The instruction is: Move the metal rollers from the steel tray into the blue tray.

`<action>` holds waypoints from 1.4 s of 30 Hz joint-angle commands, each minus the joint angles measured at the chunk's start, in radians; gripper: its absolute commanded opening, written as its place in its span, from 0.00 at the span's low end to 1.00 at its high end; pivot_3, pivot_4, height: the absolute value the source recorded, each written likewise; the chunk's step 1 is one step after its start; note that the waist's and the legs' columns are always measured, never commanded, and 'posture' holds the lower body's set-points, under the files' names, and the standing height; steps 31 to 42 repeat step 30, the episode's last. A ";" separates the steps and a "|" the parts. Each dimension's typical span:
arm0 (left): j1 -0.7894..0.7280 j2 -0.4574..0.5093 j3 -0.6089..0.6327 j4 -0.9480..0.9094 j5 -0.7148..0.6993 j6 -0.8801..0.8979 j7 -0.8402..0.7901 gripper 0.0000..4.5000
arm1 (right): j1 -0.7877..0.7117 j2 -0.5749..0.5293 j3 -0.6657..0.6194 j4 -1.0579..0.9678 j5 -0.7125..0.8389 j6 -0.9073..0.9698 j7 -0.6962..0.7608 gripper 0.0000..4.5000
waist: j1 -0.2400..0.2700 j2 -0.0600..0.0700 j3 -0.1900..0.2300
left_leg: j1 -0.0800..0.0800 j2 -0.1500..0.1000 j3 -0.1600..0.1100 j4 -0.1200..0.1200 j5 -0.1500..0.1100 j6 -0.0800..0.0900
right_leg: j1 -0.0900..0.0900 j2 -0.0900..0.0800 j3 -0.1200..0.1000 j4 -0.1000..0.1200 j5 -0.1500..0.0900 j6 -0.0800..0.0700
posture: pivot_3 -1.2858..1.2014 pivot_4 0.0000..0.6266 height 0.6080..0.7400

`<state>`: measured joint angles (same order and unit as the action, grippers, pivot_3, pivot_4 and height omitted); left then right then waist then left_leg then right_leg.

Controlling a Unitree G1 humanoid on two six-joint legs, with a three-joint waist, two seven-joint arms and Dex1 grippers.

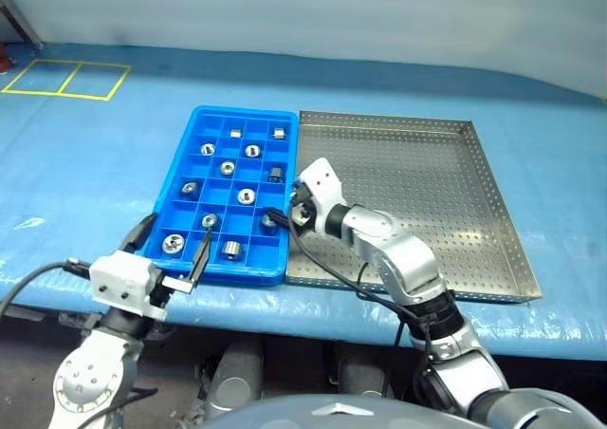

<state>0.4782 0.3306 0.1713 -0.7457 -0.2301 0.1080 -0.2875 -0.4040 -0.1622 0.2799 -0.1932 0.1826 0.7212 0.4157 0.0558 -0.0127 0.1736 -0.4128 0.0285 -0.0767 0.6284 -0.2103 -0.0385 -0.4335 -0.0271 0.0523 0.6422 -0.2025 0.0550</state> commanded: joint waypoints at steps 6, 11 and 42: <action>-0.262 0.058 -0.026 0.105 -0.014 0.105 -0.039 1.00 | 0.089 -0.053 -0.094 -0.171 -0.007 -0.076 -0.034 0.98 | -0.078 0.000 0.000 | 0.004 0.000 0.000 0.000 0.000 0.000 | 0.004 0.001 0.001 0.001 0.001 0.001 | 0.50 0.24 1.00; -0.360 0.078 -0.066 0.191 0.011 0.184 -0.051 1.00 | 0.152 -0.096 -0.125 -0.229 -0.028 -0.087 -0.052 0.98 | -0.120 0.000 0.000 | 0.005 0.000 0.000 0.000 0.000 0.000 | 0.004 0.001 0.002 0.002 0.001 0.001 | 0.48 0.24 1.00; -0.347 0.020 -0.092 0.205 0.015 0.284 -0.003 1.00 | 0.253 -0.187 -0.138 -0.246 -0.013 -0.112 0.022 0.98 | -0.150 0.000 0.000 | 0.007 0.000 0.002 0.000 0.000 0.000 | 0.005 0.002 0.005 0.003 0.001 0.001 | 0.49 0.24 1.00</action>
